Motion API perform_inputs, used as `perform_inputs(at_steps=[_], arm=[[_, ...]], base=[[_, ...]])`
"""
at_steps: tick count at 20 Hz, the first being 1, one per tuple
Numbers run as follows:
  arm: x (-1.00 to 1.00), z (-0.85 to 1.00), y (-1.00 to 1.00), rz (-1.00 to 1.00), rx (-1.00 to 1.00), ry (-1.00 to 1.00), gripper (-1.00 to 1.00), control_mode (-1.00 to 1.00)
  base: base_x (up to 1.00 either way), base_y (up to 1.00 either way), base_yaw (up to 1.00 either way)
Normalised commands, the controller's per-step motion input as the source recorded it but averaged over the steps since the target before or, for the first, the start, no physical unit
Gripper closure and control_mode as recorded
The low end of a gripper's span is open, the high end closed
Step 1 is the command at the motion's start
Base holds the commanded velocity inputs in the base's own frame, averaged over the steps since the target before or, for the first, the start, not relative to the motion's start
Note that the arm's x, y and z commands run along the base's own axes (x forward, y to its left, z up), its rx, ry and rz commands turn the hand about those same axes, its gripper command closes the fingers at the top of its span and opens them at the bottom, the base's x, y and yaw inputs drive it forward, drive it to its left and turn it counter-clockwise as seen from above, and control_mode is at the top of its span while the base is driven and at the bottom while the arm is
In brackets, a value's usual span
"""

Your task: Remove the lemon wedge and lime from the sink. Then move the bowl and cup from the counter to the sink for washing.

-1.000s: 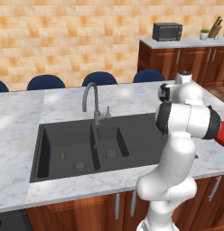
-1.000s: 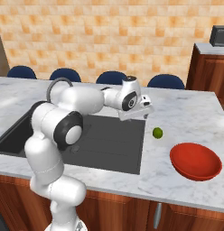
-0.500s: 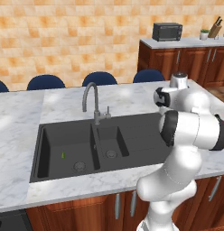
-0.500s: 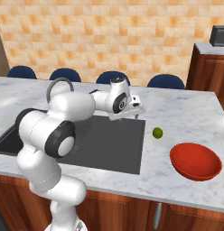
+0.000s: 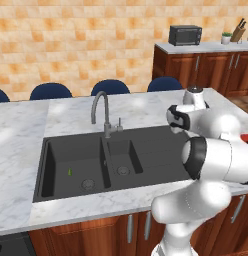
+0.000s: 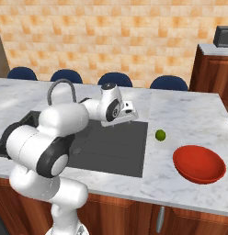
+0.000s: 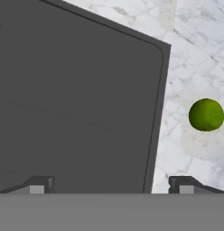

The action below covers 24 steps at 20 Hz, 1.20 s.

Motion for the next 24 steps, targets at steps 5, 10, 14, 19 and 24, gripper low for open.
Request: perform_inputs(at_steps=[5, 10, 14, 19, 24], arm=[[-0.2, 0.0, 0.46, -0.04, -0.01, 0.0, -1.0, -1.0], [-0.23, 0.02, 0.42, -0.08, 0.0, -0.01, -1.0, -1.0], [-0.16, 0.0, 0.42, -0.11, 0.0, 0.0, -1.0, -1.0], [-0.1, 0.0, 0.43, -0.06, 0.0, 0.0, -1.0, -1.0], [-0.12, 0.0, 0.39, 0.0, 0.01, 0.0, -1.0, -1.0]], base=[[0.0, 0.0, 0.0], [0.0, 0.0, 0.0], [0.0, 0.0, 0.0], [0.0, 0.0, 0.0], [0.0, 0.0, 0.0]])
